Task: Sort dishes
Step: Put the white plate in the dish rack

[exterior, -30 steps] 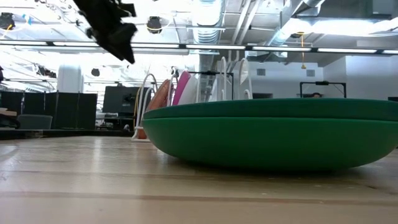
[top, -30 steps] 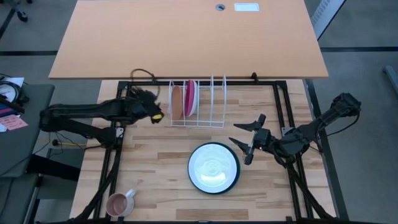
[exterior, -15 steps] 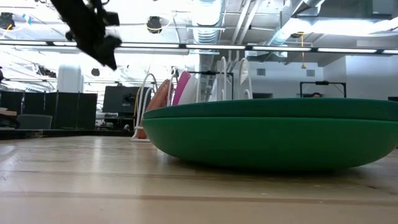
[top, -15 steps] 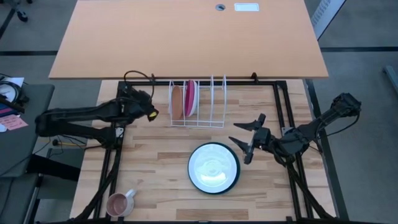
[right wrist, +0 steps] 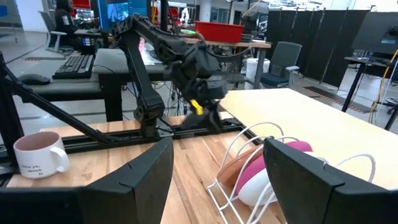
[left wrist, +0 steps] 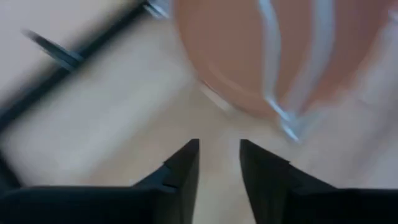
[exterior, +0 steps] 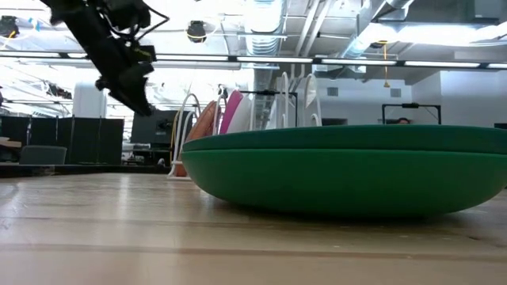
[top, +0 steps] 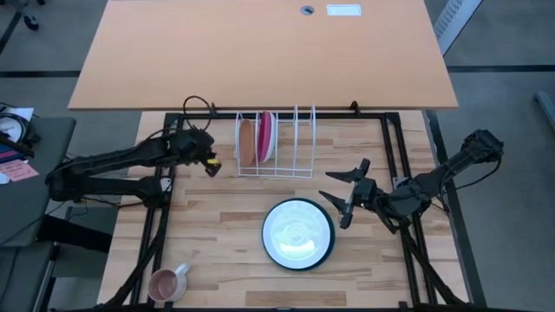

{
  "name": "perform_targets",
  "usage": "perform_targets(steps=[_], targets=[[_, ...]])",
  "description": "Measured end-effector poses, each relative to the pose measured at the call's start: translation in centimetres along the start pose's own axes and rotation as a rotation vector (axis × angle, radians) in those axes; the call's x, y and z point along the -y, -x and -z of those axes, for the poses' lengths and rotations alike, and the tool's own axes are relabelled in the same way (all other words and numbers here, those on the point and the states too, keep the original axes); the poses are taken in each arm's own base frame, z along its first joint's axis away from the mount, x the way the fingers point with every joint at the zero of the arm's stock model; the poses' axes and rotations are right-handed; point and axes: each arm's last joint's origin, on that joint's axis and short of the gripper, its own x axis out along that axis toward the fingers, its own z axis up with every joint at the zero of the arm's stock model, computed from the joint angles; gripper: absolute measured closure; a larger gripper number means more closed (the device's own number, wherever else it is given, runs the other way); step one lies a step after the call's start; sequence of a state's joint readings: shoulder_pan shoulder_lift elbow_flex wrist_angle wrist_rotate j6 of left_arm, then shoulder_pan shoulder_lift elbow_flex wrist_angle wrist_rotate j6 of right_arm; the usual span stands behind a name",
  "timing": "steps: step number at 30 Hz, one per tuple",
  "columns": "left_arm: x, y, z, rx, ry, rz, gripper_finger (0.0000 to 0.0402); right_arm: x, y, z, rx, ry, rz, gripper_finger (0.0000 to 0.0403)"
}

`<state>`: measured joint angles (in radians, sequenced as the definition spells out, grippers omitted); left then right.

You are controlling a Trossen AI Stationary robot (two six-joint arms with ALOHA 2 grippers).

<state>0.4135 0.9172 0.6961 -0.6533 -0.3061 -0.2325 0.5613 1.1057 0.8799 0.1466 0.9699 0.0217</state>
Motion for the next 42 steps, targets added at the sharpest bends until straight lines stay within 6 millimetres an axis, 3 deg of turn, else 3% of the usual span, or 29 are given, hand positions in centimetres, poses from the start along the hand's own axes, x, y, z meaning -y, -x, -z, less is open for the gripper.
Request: perform_targets(steps=[3, 7, 16, 22, 33, 42], targets=[[0.1, 1.8, 0.1, -0.073, 0.01, 0.154, 0.0335, 0.0, 0.0, 0.3, -0.019, -0.05, -0.003, 0.0148], [0.2, 4.4, 0.2, -0.002, 0.02, 0.341, 0.0389, 0.0, 0.0, 0.7, -0.058, -0.104, -0.058, 0.0148], [0.6, 8.3, 1.0, 0.156, -0.029, 0.623, 0.0393, 1.0, -0.9, 2.6, -0.233, -0.334, -0.057, 0.0148], [0.4, 9.5, 1.9, 0.174, -0.082, 0.688, 0.04, 0.7, -0.9, 5.7, -0.443, -0.452, 0.05, 0.0148], [0.0, 10.8, 1.6, 0.213, -0.166, 0.693, 0.0401, -2.2, -2.4, 9.7, -0.679, -0.604, 0.044, 0.0148], [-0.3, 11.8, 1.0, 0.253, -0.171, 0.7, 0.0401, -5.0, -1.0, 12.2, -0.789, -0.751, 0.087, 0.0148]])
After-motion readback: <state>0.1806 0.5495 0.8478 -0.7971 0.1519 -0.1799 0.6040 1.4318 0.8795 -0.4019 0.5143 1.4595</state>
